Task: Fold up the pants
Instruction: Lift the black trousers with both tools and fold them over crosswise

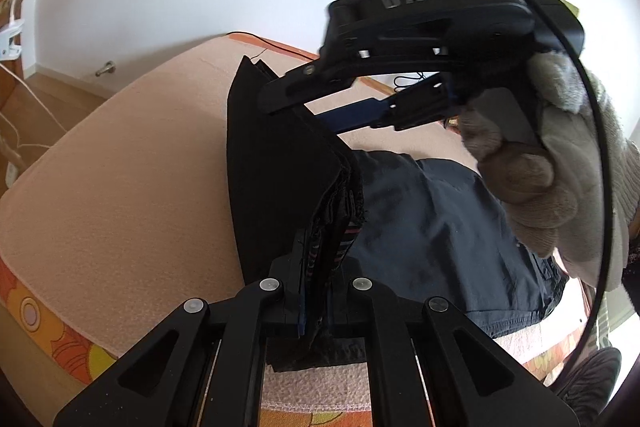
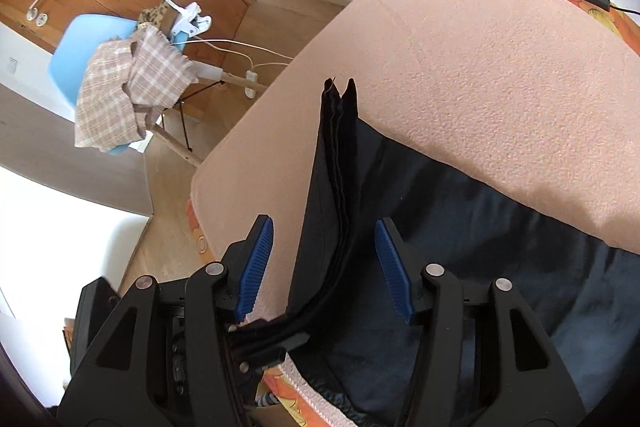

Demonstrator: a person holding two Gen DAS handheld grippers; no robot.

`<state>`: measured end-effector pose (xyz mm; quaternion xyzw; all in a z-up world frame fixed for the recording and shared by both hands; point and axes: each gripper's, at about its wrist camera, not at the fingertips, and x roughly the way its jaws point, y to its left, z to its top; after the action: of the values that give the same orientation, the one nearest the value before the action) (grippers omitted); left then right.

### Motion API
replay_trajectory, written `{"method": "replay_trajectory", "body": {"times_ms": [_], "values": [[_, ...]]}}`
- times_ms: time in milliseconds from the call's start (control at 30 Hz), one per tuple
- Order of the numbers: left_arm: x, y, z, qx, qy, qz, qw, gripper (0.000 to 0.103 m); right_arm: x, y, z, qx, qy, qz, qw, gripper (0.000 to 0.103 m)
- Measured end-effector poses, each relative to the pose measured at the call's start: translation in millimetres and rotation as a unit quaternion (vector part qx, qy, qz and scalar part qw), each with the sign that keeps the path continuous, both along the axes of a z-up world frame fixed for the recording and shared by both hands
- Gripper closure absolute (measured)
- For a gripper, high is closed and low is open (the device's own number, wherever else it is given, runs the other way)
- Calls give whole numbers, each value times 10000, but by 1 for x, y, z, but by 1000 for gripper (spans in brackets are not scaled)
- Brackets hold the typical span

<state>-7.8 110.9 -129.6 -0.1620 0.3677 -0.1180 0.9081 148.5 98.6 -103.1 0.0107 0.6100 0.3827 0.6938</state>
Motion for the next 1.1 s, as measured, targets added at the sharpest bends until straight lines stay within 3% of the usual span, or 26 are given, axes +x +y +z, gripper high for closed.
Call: {"method": "replay_trajectory", "body": {"times_ms": [33, 200, 300, 667, 1100], "values": [[0, 0, -1, -25, 13, -21, 10000, 98, 0, 3, -2, -43, -86, -1, 10000, 48], [-1, -4, 1, -51, 16, -89, 9999, 98, -3, 7, -7, -192, -414, 80, 9989, 88], [-1, -8, 2, -49, 2, -125, 9999, 98, -2, 0, -4, -185, -624, 30, 9979, 96], [3, -44, 29, 118, -195, -629, 9978, 98, -11, -49, 37, -35, -1422, -327, 9893, 99], [5, -128, 67, 138, -651, -1653, 9840, 98, -19, -174, 89, 315, -1841, -1243, 9745, 99]]}}
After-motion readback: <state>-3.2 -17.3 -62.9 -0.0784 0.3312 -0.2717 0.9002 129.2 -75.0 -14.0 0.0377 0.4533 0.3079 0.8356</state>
